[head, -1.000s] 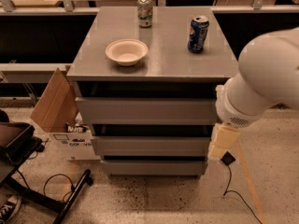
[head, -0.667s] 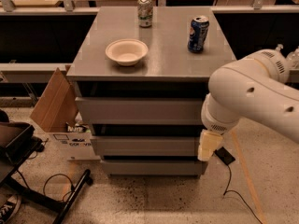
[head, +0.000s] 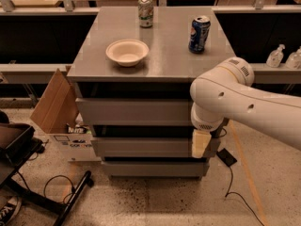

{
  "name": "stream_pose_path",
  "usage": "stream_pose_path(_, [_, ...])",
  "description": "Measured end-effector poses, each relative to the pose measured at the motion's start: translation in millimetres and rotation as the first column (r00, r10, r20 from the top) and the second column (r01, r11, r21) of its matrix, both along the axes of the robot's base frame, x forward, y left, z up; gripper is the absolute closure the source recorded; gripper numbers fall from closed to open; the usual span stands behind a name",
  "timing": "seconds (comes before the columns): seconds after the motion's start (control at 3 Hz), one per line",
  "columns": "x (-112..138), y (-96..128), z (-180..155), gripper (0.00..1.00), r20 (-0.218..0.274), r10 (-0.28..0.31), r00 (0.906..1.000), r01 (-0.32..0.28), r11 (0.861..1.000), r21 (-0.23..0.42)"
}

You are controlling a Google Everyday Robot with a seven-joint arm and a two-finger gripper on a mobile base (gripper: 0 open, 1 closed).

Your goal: Open top drawer

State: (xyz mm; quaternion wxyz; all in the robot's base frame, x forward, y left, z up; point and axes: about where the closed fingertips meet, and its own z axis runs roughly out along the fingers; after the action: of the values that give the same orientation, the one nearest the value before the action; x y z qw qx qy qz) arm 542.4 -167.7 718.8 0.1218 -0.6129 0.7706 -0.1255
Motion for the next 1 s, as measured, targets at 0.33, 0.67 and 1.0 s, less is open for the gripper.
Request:
stream_pose_path(0.33, [26,-2,-12,0.0,-0.018,0.012,0.9998,-0.012,1.0,-0.008])
stream_pose_path(0.67, [60,-4,-18,0.0,-0.037,0.02,0.9991,-0.02,1.0,0.0])
stream_pose_path(1.0, [79,-4,-23,0.0,-0.051,0.02,0.9985,-0.018,1.0,0.021])
